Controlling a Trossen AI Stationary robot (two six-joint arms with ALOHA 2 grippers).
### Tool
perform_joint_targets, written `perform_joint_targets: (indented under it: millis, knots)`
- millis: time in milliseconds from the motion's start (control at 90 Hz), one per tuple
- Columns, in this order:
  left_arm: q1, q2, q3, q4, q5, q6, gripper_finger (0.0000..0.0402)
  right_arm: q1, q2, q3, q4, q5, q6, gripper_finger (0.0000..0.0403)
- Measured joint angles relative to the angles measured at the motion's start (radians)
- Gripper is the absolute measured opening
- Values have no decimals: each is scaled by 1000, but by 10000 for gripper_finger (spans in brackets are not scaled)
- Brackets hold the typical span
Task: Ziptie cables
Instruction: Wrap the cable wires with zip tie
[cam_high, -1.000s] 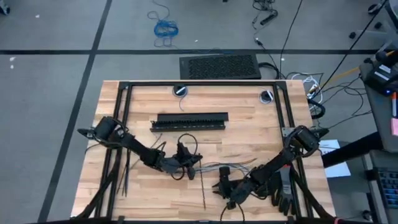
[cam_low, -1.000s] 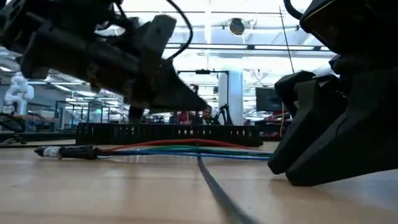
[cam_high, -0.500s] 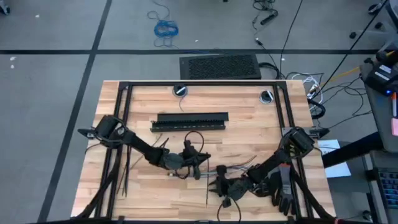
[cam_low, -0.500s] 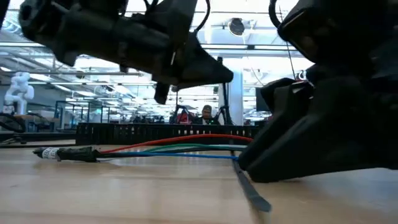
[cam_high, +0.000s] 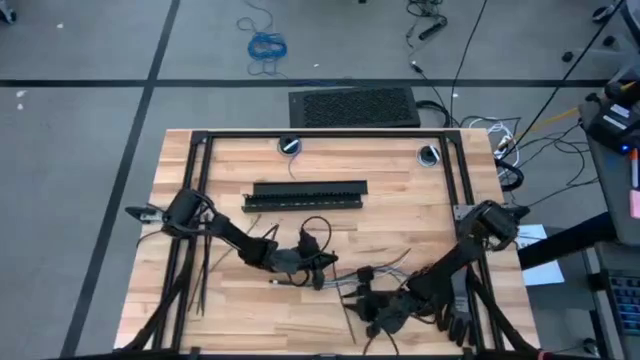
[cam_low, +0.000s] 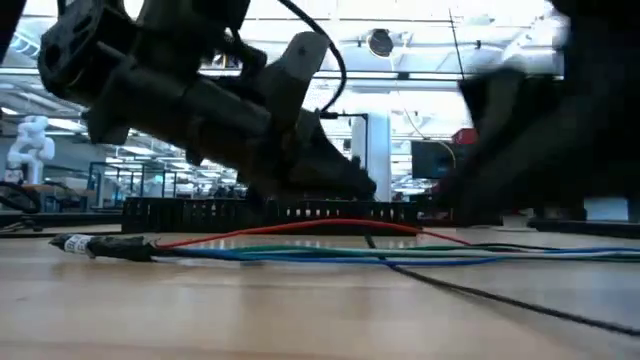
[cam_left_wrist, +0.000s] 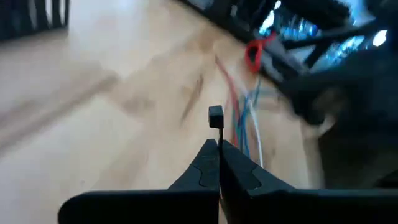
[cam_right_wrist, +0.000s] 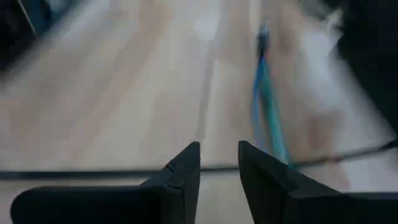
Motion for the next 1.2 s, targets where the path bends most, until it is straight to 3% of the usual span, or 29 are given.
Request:
perform_joint_targets:
  millis: [267,600,811,989,1200]
  knots:
    - [9,-6,2,2,54,-2,0,33,9,-2,-197,-128,270,100]
    - [17,-6,2,-41,53,-1,0,38,28,-1,-148,-106,223,100]
    - [26,-6,2,-6,53,88,0,-69,28,1,-160,-86,27,100]
    - [12,-6,2,29,91,174,0,-218,19,0,-219,-7,-10,100]
    - [-23,-6,2,113,92,364,0,-334,-78,-2,-258,-162,-7,100]
